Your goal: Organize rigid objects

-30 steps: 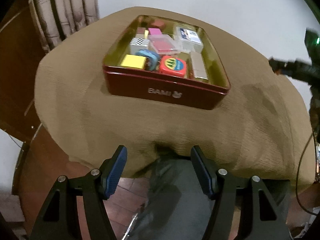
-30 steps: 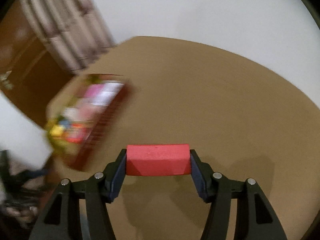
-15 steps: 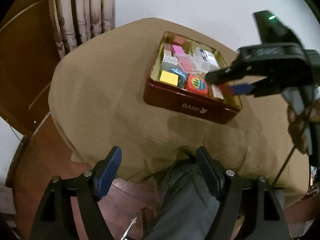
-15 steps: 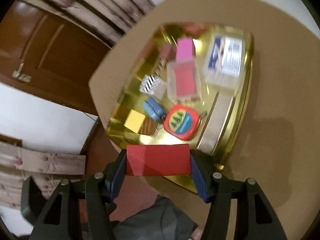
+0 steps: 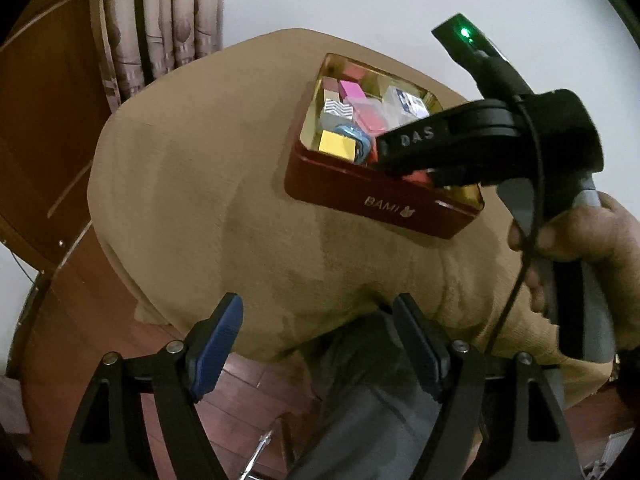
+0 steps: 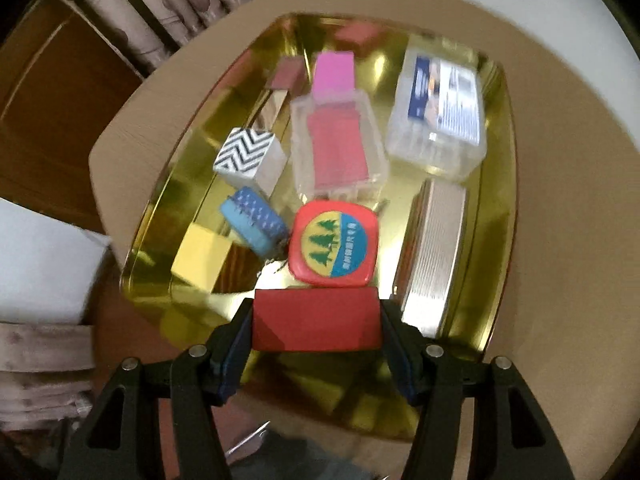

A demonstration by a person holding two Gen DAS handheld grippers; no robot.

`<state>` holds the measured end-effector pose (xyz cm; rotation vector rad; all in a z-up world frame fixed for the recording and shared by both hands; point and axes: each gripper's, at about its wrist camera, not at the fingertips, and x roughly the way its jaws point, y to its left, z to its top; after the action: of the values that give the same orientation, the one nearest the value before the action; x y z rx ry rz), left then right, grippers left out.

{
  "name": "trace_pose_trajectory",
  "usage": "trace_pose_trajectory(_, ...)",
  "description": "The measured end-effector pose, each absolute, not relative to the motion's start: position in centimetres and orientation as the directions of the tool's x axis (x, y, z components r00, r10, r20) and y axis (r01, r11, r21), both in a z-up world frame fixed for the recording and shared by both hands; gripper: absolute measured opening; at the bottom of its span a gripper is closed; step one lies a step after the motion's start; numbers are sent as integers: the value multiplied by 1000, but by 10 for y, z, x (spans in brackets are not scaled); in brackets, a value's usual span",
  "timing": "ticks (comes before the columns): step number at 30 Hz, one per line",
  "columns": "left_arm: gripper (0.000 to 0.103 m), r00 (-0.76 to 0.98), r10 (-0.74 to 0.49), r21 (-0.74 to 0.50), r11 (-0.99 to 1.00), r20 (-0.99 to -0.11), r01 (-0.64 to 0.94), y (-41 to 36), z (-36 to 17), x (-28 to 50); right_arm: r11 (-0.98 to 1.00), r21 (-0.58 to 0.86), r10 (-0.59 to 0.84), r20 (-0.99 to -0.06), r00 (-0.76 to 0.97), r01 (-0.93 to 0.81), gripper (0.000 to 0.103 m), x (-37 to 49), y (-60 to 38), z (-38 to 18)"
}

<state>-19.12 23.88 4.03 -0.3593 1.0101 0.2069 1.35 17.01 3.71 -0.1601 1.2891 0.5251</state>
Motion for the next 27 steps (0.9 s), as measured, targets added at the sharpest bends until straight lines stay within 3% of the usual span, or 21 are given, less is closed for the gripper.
trace_pose_trajectory(12, 74, 527, 42, -183, 912, -849, -366, 246, 37, -192, 880, 165, 358, -846, 395, -446, 61, -8, 148, 43)
trace_pose_trajectory(21, 74, 516, 112, -114, 915, -849, -386, 245, 37, -190, 867, 169, 446, -681, 581, -468, 61, -47, 111, 67)
trace_pose_trajectory(27, 74, 522, 156, -65, 922, -838, -381, 237, 41, -189, 893, 108, 416, -567, 711, -436, 62, -81, 90, 87)
